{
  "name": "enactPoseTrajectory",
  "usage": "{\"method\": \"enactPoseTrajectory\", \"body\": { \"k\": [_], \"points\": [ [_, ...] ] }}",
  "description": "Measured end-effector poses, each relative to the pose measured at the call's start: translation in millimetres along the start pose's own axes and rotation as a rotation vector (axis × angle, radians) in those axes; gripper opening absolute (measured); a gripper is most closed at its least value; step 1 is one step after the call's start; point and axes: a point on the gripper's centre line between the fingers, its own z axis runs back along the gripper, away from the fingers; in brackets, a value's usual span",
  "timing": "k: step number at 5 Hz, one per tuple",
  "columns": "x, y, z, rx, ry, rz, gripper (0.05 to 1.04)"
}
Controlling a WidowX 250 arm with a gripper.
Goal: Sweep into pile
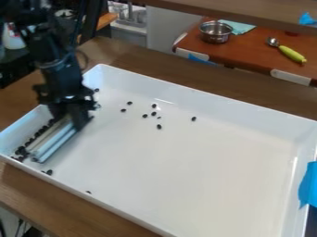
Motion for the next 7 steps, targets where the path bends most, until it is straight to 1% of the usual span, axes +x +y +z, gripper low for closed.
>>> {"method": "enactPoseTrajectory", "body": {
  "k": [1, 2, 3, 4, 5, 6, 7],
  "points": [
    [24.5, -54.2, 14.9, -0.092, -0.014, -0.010, 0.376],
    [19.3, -86.8, 13.7, -0.125, 0.042, 0.013, 0.376],
    [26.3, -126.7, 21.7, -0.148, 0.037, -0.032, 0.376],
    [30.9, -149.0, 4.9, -0.133, 0.046, -0.027, 0.376],
    [39.7, -161.8, -11.6, -0.117, 0.043, -0.027, 0.376],
    [47.9, -168.1, -25.7, -0.099, 0.043, -0.013, 0.376],
    [57.8, -169.4, -33.9, -0.094, 0.044, 0.004, 0.376]
  ]
}}
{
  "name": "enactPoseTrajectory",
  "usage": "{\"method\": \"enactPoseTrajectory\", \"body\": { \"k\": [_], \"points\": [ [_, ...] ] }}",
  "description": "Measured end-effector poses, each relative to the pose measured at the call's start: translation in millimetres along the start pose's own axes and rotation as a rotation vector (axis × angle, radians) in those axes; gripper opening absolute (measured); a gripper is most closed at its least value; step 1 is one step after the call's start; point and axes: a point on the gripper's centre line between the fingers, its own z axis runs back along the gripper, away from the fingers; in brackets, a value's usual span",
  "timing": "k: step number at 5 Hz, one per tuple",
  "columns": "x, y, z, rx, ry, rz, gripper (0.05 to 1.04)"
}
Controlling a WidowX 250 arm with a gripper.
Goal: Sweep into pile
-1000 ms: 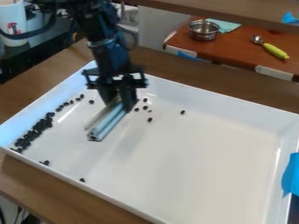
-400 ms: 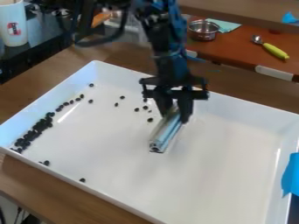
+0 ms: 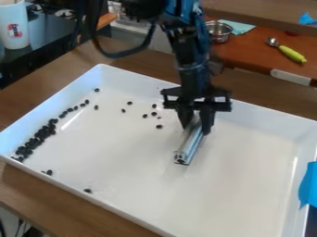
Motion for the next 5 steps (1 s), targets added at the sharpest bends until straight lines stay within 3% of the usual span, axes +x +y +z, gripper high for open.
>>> {"method": "enactPoseTrajectory", "body": {
  "k": [2, 5],
  "points": [
    [14.3, 34.0, 6.9, -0.004, -0.035, 0.049, 0.376],
    [26.3, 94.5, 14.2, 0.030, -0.176, 0.030, 0.376]
  ]
}}
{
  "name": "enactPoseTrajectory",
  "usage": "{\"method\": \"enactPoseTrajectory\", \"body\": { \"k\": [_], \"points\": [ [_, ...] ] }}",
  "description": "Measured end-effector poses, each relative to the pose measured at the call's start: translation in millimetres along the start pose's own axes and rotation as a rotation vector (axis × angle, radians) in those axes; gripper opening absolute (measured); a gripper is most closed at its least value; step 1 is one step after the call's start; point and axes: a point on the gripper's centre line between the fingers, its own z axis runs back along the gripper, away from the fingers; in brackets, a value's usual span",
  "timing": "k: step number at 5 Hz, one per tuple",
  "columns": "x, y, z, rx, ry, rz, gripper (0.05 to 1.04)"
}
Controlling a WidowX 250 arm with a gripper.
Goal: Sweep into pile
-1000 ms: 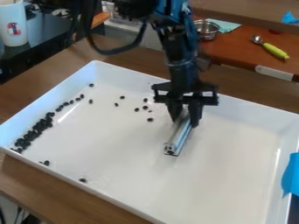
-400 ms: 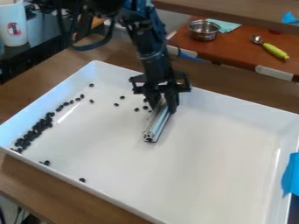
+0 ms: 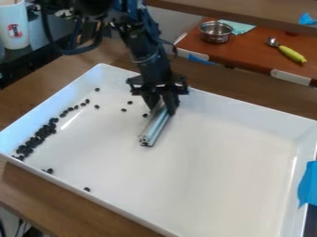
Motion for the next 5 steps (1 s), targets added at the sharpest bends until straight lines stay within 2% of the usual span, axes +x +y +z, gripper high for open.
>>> {"method": "enactPoseTrajectory", "body": {
  "k": [1, 2, 3, 4, 5],
  "points": [
    [2.4, 23.2, 5.5, 0.018, -0.020, 0.049, 0.376],
    [0.6, 50.2, 13.2, 0.087, 0.003, 0.213, 0.376],
    [1.4, 66.8, 19.1, 0.152, 0.104, 0.407, 0.376],
    [-3.1, 88.1, 28.9, 0.213, 0.191, 0.677, 0.376],
    [-9.9, 100.6, 31.6, 0.243, 0.195, 0.810, 0.376]
  ]
}}
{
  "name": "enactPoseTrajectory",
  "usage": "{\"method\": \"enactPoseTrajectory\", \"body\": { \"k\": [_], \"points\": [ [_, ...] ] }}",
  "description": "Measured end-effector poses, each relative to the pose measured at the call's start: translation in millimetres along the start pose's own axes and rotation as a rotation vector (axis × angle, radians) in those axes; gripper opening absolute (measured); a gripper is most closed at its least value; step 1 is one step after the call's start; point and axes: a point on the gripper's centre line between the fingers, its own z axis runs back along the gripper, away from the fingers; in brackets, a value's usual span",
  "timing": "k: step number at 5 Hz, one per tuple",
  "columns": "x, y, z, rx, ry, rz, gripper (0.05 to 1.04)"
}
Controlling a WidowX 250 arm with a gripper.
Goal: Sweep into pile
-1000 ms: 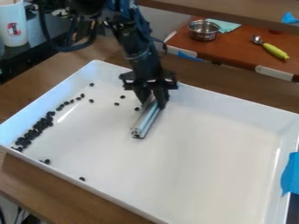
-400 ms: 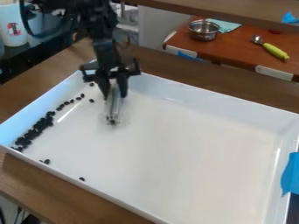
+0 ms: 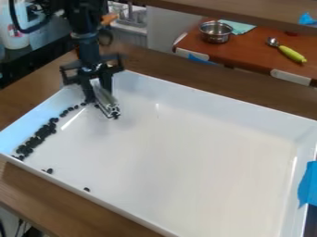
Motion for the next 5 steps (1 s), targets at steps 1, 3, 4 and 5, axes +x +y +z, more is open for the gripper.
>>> {"method": "enactPoseTrajectory", "body": {
  "k": [1, 3, 4, 5],
  "points": [
    [-8.1, 14.3, -3.7, -0.016, -0.062, -0.023, 0.376],
    [-20.7, 26.2, -1.6, -0.053, -0.047, -0.031, 0.376],
    [-14.2, 1.0, 37.4, -0.158, -0.003, 0.024, 0.376],
    [-13.3, -19.1, 50.0, -0.199, 0.007, 0.042, 0.376]
  ]
}}
